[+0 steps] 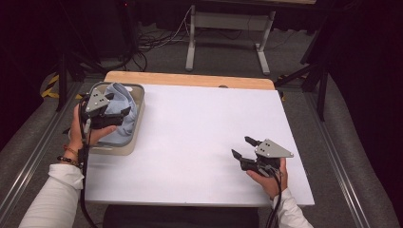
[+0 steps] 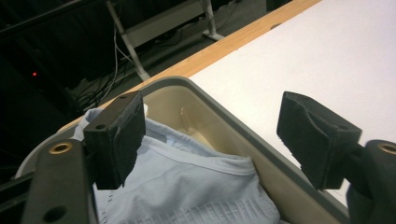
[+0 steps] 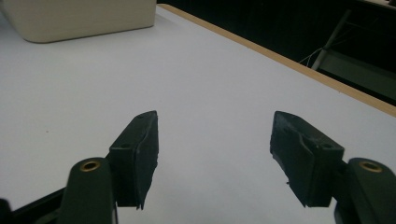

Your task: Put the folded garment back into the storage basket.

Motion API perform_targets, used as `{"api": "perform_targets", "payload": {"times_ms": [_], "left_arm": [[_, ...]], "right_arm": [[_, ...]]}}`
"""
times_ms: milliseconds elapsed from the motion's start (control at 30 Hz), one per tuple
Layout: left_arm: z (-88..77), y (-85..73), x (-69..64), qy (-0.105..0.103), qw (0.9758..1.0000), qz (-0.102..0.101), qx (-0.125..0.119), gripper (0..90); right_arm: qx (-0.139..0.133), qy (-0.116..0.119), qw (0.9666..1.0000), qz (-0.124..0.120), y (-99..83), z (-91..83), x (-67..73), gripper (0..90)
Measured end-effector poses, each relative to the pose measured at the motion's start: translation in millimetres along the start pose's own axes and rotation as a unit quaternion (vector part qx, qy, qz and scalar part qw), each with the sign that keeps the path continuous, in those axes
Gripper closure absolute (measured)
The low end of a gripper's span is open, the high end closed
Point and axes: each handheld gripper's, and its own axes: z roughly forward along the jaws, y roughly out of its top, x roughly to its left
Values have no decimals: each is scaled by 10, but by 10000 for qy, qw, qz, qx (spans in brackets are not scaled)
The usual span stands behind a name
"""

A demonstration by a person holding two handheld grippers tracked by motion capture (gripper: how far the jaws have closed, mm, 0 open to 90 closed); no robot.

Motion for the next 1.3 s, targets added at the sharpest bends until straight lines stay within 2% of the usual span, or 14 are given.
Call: {"api": "perform_targets", "payload": {"times_ms": [300,633,900,1133,1300], "left_arm": [[-27,-42,-5,-72,9999,-107,-97,146],[-42,-30,-62,-200,9995,-78,-226,88],[-53,-19,-100,-240,9990,-115,-369,67],[-87,-6,-200,-300,9983,-83,-499,56],[-135,17,-264,-377,9966,-115,-720,53]], "right_arm": [[-16,-88,10000,-12,-2,10,-3,260],[10,-231,9997,-80,-6,32,14,172],[-111,-188,9998,5,-9,19,3,109],[-186,-109,9998,36,-7,12,2,79],[-186,-127,9997,7,-5,6,8,73]]}}
